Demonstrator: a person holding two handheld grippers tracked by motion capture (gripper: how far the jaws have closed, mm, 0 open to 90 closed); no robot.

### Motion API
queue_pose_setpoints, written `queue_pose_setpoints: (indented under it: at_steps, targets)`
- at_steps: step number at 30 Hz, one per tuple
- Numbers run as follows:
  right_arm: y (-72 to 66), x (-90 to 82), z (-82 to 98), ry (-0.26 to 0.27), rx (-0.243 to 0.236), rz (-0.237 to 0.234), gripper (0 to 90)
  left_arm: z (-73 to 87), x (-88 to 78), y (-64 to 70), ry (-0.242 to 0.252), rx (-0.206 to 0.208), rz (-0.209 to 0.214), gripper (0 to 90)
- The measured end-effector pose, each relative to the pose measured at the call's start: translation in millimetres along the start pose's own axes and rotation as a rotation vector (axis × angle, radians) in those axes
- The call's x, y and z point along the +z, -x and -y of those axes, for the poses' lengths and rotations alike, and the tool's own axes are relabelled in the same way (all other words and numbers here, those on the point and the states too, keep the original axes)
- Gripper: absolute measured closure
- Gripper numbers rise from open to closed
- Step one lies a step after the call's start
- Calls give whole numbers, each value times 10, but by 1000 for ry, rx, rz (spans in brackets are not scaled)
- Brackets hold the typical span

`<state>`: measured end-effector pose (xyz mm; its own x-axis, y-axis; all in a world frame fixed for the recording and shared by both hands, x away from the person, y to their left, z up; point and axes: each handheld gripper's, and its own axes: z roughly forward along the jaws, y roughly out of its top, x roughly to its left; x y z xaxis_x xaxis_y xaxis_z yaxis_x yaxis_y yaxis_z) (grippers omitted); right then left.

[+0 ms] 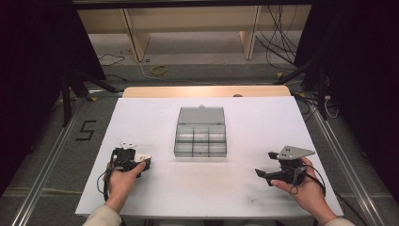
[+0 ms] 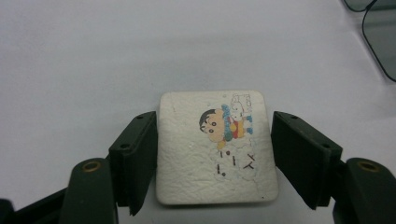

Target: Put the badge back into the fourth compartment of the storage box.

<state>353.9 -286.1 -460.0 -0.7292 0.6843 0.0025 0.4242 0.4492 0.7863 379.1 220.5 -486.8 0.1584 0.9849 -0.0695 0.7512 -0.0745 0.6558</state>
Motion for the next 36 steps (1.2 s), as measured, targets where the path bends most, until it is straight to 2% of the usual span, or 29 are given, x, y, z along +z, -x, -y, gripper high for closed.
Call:
queue_pose_setpoints:
  at_steps: [13, 16, 20, 21, 23, 25, 36]
  targets:
    - [8, -13, -2, 7, 2, 3, 166, -79, -143, 90, 61, 16, 34, 327]
    - [10, -12, -1, 7, 4, 4, 166, -111, -185, 126, 78, 18, 53, 327]
    - [10, -10, -1, 10, 7, 4, 166, -168, -230, 218, 97, 36, 79, 327]
    - [10, -9, 0, 8, 9, 4, 166, -202, -251, 308, 110, 57, 97, 327]
    - [12, -11, 1, 9, 10, 7, 166, -216, -261, 350, 117, 66, 107, 327]
    - [13, -13, 1, 10, 12, 8, 166, -251, -282, 451, 131, 93, 124, 327]
    - [16, -17, 3, 12, 14, 9, 166, -375, -287, 660, 143, 128, 163, 327]
